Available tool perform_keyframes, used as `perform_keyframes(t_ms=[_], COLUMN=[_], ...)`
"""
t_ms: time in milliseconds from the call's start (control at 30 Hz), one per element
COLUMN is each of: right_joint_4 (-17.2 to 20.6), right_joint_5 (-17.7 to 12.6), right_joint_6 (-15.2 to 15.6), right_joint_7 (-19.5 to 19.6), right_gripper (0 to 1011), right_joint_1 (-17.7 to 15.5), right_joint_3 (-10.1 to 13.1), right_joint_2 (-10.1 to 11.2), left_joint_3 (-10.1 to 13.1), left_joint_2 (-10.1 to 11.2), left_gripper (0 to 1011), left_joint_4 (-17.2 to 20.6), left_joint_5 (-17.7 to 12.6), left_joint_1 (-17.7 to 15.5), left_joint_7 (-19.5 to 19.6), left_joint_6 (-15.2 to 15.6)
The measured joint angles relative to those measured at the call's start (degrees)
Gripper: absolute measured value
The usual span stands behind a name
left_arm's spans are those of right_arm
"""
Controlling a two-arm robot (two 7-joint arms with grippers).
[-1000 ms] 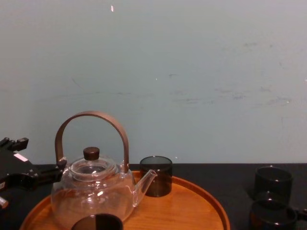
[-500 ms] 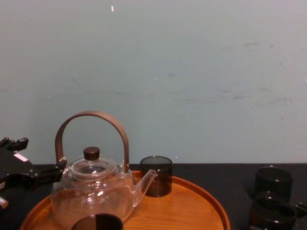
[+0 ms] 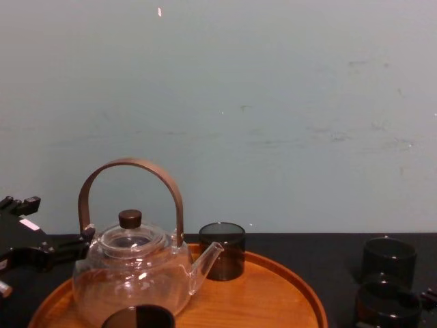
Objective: Pick up the glass from the table and place it on the tray.
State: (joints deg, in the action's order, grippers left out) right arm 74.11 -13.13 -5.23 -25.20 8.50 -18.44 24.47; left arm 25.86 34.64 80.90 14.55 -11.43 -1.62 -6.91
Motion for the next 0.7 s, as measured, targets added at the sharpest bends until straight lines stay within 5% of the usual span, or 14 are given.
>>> perform_keyframes(t_ms=[233, 700], right_joint_4=[0.1, 0.6], right_joint_5=[0.0, -0.1], right_joint_6=[0.0, 0.5], right_joint_7=[0.1, 0.1], right_gripper=[921, 916], right_joint_1=[0.0, -0.2], right_joint_3=[0.0, 0.2], right_joint_2=[0.0, -0.1], left_joint_3=[0.0, 0.0], left_joint_2=[0.0, 0.0], left_gripper=[1010, 1010], left_joint_4=[0.0, 0.0], left_joint_5=[0.0, 0.0], left_joint_1=[0.0, 0.0], left_joint_7=[0.0, 0.0], left_joint_6=[0.0, 0.0])
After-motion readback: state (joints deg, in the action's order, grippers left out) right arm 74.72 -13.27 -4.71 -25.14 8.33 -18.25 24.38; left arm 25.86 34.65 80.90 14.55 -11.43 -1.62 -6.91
